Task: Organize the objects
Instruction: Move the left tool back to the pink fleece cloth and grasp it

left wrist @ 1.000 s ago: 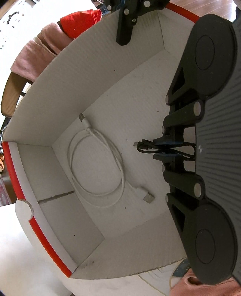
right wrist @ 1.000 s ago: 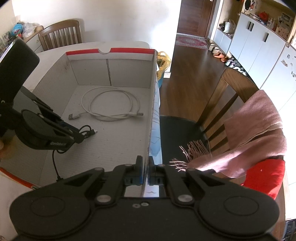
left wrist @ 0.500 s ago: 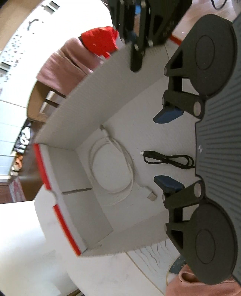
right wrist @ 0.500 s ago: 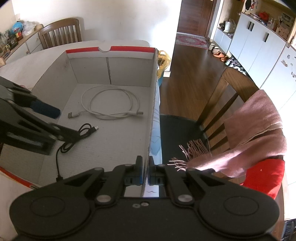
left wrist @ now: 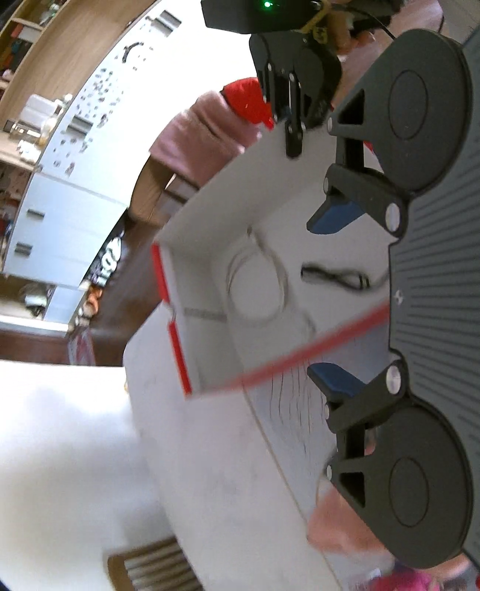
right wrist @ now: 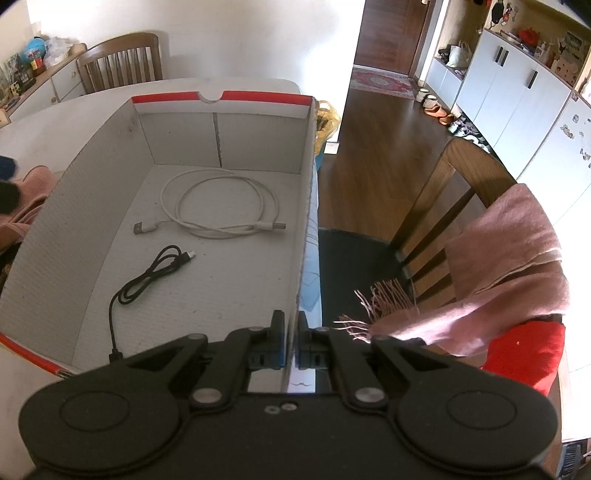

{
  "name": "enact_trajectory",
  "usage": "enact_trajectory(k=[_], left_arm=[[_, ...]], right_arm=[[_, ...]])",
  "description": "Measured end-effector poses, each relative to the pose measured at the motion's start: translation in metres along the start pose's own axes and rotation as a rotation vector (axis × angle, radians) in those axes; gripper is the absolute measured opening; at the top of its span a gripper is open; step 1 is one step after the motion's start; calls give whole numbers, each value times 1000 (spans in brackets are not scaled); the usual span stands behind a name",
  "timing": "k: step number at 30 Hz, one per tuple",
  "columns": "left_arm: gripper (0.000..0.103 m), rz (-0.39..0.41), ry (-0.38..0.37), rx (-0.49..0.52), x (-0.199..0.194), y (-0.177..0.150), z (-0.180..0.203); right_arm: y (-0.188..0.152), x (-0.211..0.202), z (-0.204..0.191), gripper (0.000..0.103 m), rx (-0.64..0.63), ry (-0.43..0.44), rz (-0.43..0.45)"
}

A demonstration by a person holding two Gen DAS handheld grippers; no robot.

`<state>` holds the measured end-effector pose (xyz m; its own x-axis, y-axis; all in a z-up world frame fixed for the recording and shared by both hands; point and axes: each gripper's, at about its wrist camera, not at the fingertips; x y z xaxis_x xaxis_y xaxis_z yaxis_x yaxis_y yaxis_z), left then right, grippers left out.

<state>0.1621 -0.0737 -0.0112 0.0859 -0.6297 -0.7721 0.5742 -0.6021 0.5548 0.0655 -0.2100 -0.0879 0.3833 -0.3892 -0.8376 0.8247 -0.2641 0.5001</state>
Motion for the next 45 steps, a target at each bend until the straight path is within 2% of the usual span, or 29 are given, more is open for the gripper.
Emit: enact_trajectory(k=[9,11,13,15,23,28,35,41,45], left_arm=[[84,37,133,-69,-45,-14,-65],[88,34,166,-84,-47,-18,-79],[98,24,195,-89,-47,-22,-91],[103,13,205,-100,-44,-28,-105],[103,-81,250,-113,-17,-51,-138],[103,-168,246,-130,0,-66,-151],[103,-257,319,-60,21,-79,-164],[103,-282,354,-122,29,-78,-187],[103,-282,348,-160,32,-77,-194]], right_arm=[[2,-2,-2,6,-10,-12,-3],[2,-2,-2,6,-13,-14,-3],[2,-1,-2,6,-14,-16,-4],[2,-1,-2,6,-15,-18,-6],[2,-1,-3,8,-18,-26,-11],[3,-1,-4,10,-18,-27,-13],[3,-1,-5,10,-18,-33,-18],[3,0,-8,10,-20,-39,-21],[3,0,-8,10,-20,-39,-22]])
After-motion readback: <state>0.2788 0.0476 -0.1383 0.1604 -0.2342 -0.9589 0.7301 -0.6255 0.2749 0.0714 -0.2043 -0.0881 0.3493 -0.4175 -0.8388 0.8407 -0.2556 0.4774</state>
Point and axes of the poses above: each gripper's, at about its wrist camera, not at the fingertips, and x roughly the way its jaws point, z to its right, y to its top, and after that the axes turned 12 degrees about -y, right-handed
